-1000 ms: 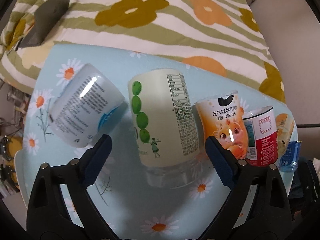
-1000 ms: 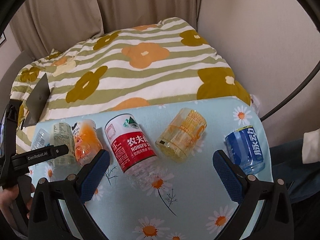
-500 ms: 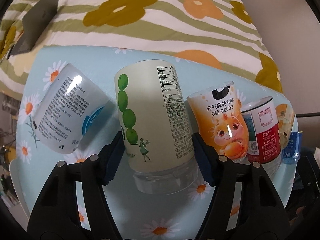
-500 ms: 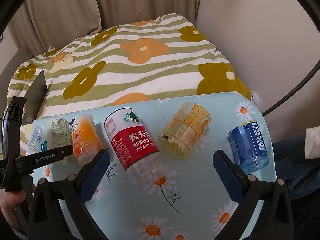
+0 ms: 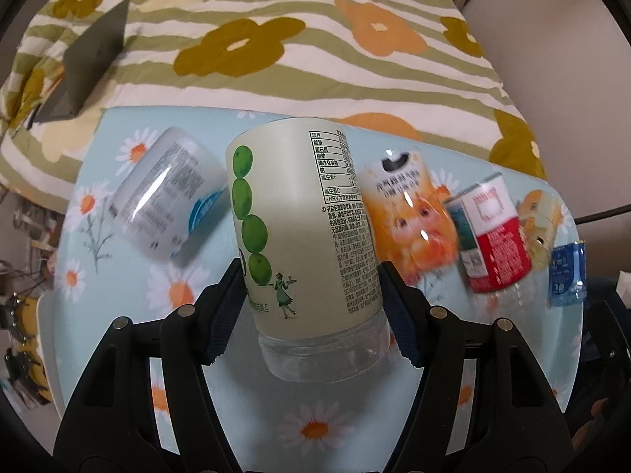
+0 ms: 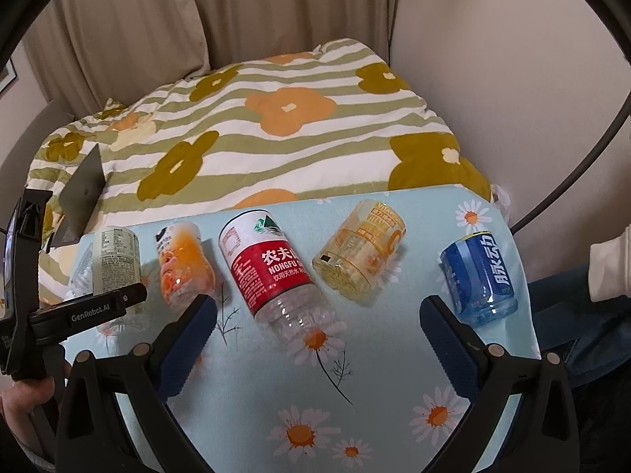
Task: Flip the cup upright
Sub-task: 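Lift the cup with the left gripper and carry it toward the right gripper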
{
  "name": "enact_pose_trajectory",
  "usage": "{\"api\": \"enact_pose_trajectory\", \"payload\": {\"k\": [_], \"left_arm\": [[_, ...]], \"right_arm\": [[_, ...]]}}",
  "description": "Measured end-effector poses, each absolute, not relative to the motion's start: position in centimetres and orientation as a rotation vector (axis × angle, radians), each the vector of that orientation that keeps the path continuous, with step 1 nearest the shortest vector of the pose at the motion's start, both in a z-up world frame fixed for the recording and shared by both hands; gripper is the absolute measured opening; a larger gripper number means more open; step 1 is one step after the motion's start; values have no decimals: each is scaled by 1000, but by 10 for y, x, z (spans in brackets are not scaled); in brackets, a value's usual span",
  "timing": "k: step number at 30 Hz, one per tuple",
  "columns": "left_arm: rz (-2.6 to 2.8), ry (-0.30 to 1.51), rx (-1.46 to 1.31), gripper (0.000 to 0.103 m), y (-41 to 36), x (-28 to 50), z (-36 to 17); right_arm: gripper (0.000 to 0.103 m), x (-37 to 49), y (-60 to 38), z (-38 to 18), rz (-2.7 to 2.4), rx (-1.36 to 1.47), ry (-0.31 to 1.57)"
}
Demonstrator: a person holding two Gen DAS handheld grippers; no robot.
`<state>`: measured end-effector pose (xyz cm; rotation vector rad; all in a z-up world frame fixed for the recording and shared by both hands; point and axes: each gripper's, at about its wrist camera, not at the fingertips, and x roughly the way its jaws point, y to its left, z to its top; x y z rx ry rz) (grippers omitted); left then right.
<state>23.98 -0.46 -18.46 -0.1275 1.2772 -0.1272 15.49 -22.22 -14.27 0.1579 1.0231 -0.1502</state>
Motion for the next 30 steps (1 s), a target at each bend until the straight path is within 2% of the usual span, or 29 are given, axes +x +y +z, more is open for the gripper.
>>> {"api": "enact_pose_trajectory", "payload": {"k": [11,20,30], "left_arm": [[-183,1238,-73,71,-34,153,-163],[-281,1292,-13,71,-74,98,-187],[-339,1317,58,71,-98,84,-215]], "right_arm": [[103,96,-236,-133,-59,134,994],[103,55,-248,-147,-30,136,1003],[103,33,-263,-163,-58,149,1030]]}}
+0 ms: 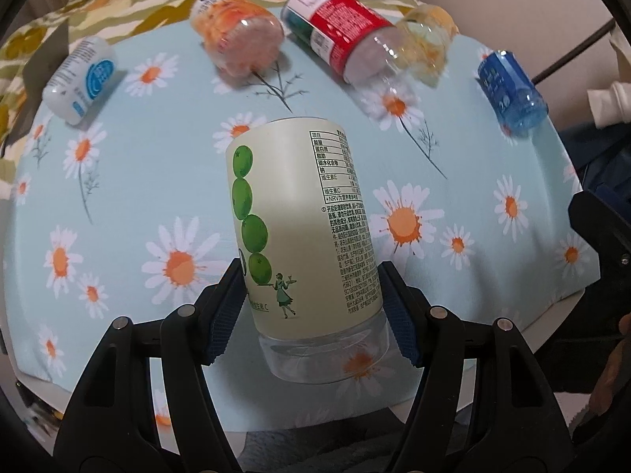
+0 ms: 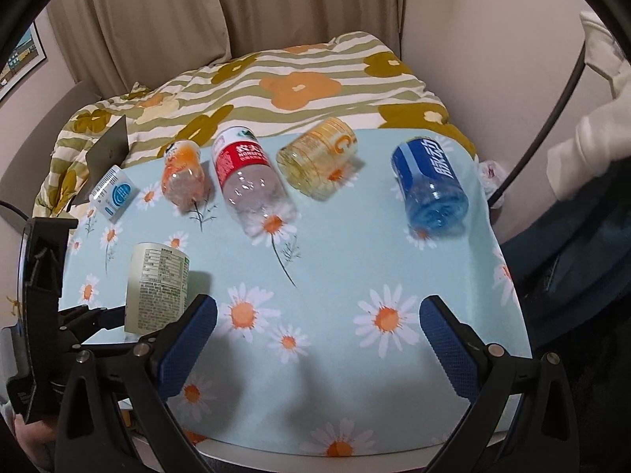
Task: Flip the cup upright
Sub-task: 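Lift the cup with the left gripper and carry it toward the right gripper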
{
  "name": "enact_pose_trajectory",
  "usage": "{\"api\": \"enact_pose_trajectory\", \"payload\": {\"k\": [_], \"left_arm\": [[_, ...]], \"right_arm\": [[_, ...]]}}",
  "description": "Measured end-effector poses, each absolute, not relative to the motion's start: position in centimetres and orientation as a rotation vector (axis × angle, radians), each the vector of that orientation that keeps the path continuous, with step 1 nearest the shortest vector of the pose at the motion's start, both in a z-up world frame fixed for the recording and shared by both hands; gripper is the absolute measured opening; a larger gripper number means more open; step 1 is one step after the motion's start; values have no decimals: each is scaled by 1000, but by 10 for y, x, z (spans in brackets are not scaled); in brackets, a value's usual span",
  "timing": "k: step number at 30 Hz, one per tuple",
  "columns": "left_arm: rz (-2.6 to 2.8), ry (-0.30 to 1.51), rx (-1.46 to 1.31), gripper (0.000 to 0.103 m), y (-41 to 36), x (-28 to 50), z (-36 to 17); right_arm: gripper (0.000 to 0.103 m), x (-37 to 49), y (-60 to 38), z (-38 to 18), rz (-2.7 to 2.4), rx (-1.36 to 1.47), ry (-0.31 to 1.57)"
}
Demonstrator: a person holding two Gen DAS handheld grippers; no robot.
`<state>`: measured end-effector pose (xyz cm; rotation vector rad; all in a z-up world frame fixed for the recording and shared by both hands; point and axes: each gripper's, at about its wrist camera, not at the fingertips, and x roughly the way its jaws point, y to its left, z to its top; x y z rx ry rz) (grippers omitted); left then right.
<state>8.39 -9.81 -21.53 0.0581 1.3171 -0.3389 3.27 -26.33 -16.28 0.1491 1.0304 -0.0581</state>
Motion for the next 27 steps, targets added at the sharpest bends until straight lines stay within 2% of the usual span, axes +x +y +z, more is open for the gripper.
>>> {"api": "enact_pose_trajectory", "payload": {"k": [9,10,12,13,27], "left_arm": [[-344,1321,74,73,-102,82,-216],[-343,1320,82,75,-102,81,-216],[-324,1309,103,100,-107,81,-215],[-319,1295,104,102,-107,80,-213],[-238,1135,53,103,-67,60,-139]], "right_arm": [[103,25,-273,-166,-76,166,1033],[103,24,-273,-166,-76,167,1032],[103,22,-274,-164,-76,170,1027],[103,23,-273,-163,-76,170,1025],[103,13,-270,-121,-31,141,963]]}}
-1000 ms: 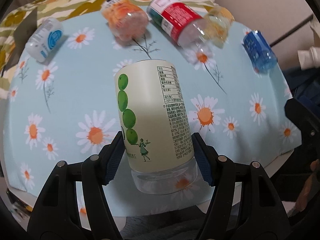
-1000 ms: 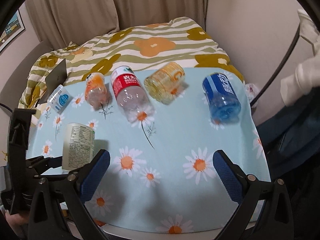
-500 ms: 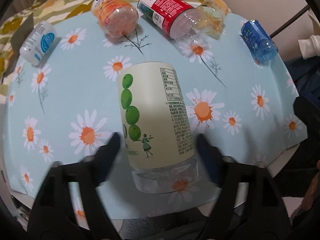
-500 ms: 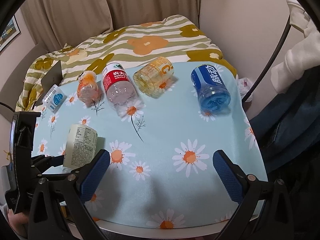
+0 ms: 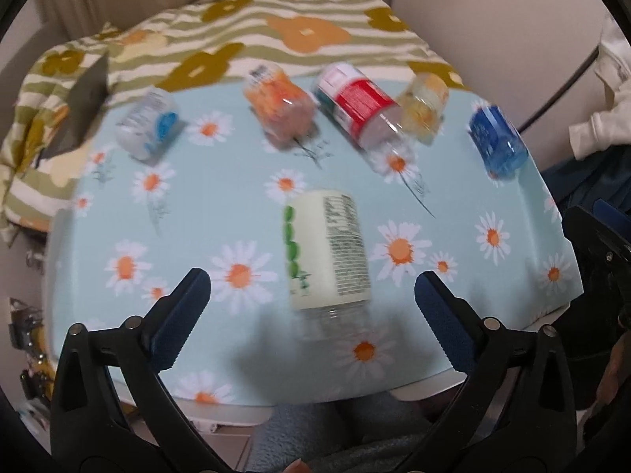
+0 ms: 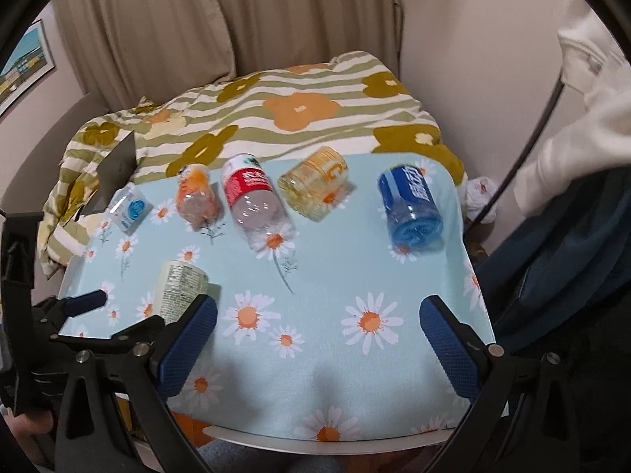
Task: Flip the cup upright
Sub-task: 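Lift the cup with the left gripper and carry it toward the right gripper, then close the right gripper on the cup while the left gripper releases it, then rotate the cup upright with the right gripper and lower it to the table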
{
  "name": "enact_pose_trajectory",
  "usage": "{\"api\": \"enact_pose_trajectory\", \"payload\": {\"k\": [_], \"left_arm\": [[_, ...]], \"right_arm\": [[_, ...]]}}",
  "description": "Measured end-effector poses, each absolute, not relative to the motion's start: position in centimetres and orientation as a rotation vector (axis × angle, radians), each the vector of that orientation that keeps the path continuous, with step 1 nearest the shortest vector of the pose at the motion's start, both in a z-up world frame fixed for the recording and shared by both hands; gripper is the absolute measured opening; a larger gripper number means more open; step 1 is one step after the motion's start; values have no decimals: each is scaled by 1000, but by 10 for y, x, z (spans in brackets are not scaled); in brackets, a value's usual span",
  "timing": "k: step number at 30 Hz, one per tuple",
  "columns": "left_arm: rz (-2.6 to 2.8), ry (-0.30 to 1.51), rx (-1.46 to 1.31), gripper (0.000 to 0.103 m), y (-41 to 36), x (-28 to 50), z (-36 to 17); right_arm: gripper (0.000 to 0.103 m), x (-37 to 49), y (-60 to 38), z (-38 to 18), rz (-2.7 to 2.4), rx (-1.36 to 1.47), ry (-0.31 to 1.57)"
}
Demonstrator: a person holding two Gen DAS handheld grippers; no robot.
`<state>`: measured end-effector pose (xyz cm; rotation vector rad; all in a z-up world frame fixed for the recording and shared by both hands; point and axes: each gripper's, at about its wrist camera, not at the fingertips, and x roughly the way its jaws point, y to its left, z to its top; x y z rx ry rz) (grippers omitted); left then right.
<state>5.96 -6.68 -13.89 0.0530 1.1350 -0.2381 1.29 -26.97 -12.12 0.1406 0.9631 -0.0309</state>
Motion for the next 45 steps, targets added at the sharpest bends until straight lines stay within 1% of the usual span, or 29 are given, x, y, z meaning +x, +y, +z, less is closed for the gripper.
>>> {"api": "enact_pose_trajectory", "payload": {"k": [5,11,18,20,24,27,31,35,36,37,39,45], "left_arm": [[-166,1132,11,103,-26,57,-130],[-120,1143,-62,103,27,58,-132],[-127,1189,-73,103,63,67,-159],[-128,1203,-70,103,71,71,-167],[-125,1222,-96,103,83,78,-180],[-128,1234,-119,103,89,81,-186],[-137,1243,-124,103,93,85,-190],[-139,1245,-123,103,96,90,-192],[-139,1243,-127,103,97,91,-192],[-139,1241,-129,103,98,91,-192],[-140,1238,-132,103,99,93,-191],[-137,1235,-128,103,100,94,-190]], "right_arm": [[103,30,-254,-113,52,104,1003],[103,78,-227,-129,238,217,1203],[103,135,-183,-174,312,247,1449],[100,144,-173,-189,321,272,1520],[87,157,-161,-217,324,332,1628],[84,162,-155,-230,318,350,1668],[75,168,-152,-242,311,395,1705],[73,172,-151,-251,307,418,1728],[69,172,-150,-253,304,420,1732],[64,173,-151,-255,303,423,1735],[58,173,-152,-258,307,441,1744],[56,173,-154,-259,322,452,1734]]}}
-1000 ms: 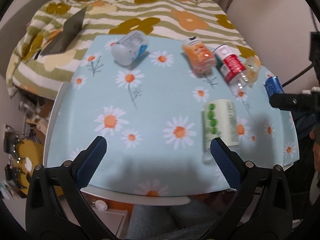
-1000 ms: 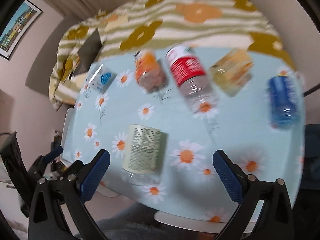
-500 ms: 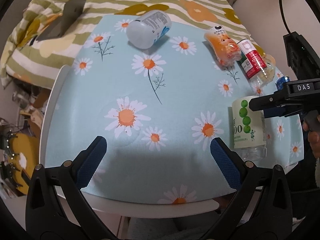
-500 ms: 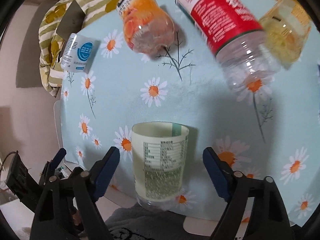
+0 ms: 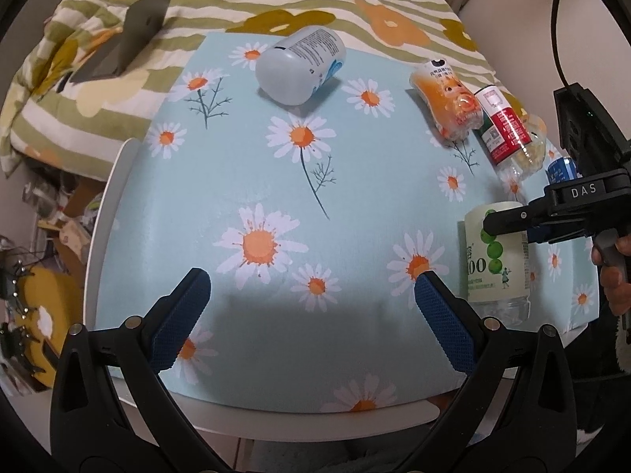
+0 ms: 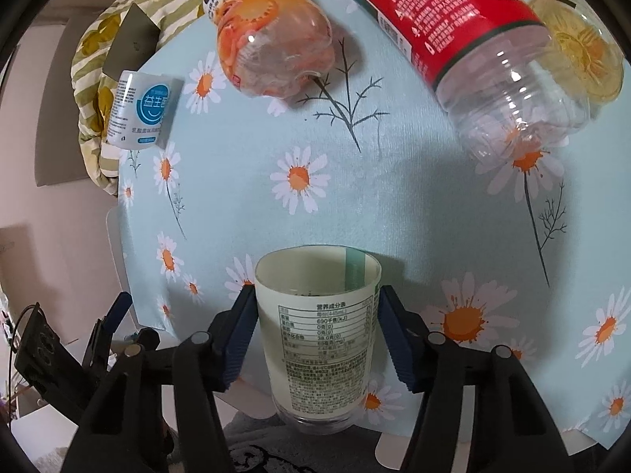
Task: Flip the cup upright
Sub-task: 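Rotate the cup upright with the right gripper and lower it to the table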
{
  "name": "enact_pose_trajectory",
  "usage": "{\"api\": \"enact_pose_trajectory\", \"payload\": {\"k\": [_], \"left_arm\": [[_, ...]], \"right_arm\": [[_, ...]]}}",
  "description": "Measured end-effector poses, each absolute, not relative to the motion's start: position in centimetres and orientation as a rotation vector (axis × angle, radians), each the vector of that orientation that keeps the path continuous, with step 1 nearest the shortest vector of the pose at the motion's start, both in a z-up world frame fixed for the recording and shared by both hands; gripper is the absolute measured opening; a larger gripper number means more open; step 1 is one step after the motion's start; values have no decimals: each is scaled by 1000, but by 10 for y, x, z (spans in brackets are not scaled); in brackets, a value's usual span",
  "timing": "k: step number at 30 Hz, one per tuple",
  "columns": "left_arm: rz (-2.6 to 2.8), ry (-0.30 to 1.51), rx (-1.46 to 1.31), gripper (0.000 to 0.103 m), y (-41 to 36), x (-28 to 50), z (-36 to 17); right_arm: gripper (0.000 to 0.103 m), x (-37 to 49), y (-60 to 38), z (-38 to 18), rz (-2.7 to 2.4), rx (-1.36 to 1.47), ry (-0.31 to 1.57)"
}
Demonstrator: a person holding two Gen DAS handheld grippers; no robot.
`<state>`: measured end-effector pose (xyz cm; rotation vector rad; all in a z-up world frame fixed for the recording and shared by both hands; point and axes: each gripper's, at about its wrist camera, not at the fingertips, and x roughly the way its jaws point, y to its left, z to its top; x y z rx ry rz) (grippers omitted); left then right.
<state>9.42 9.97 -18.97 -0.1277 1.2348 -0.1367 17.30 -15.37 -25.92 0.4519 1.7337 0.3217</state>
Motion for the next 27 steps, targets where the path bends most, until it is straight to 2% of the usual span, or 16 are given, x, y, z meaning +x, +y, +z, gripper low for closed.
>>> {"api": "enact_pose_trajectory", "payload": {"k": [10,15,19,22,27], "left_arm": [[-132,1189,-111,103,101,91,-166],[-130,1157,-98,103,100,89,-155],[-101,1139,-62,103,101,85,-151],[-81,1121,-47,103,106,81,-150],[-55,1116,-34,103,115,75,-152]], "right_arm": [[53,167,-153,-221,358,378,1591],[53,140,-168,-167,275,366,1239],[53,102,-168,-159,134,300,948],[53,86,-162,-168,93,274,842],[53,80,-155,-192,83,272,789]]}}
